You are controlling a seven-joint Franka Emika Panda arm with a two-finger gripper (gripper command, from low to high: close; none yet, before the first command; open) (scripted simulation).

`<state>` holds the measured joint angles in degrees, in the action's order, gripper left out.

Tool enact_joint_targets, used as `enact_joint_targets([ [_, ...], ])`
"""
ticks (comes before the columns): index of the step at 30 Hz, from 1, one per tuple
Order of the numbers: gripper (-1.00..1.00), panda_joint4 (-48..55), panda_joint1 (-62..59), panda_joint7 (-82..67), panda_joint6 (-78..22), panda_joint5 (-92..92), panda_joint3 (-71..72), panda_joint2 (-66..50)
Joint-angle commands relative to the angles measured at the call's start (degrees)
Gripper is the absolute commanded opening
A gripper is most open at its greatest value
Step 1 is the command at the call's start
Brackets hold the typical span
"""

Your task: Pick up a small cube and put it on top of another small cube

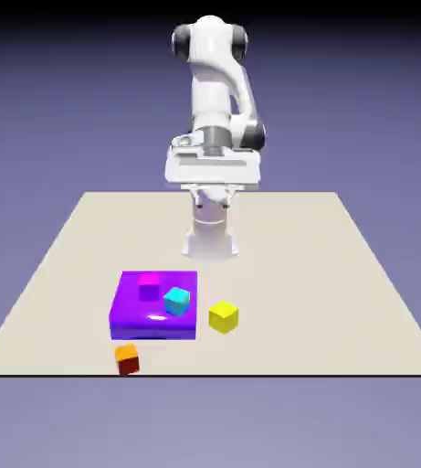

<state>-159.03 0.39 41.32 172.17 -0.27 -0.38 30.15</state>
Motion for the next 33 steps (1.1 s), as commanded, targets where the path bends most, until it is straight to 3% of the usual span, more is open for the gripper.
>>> enact_joint_targets([
  [1,0.00,1.64,-0.25,-0.94,-1.52,-0.23,-0.32,-2.08],
  [30,0.00,49.02,-7.44,-28.23,-45.53,-6.73,-9.52,-62.13],
  [33,0.00,48.25,-8.09,-28.08,-40.59,-6.65,-9.40,-66.28],
])
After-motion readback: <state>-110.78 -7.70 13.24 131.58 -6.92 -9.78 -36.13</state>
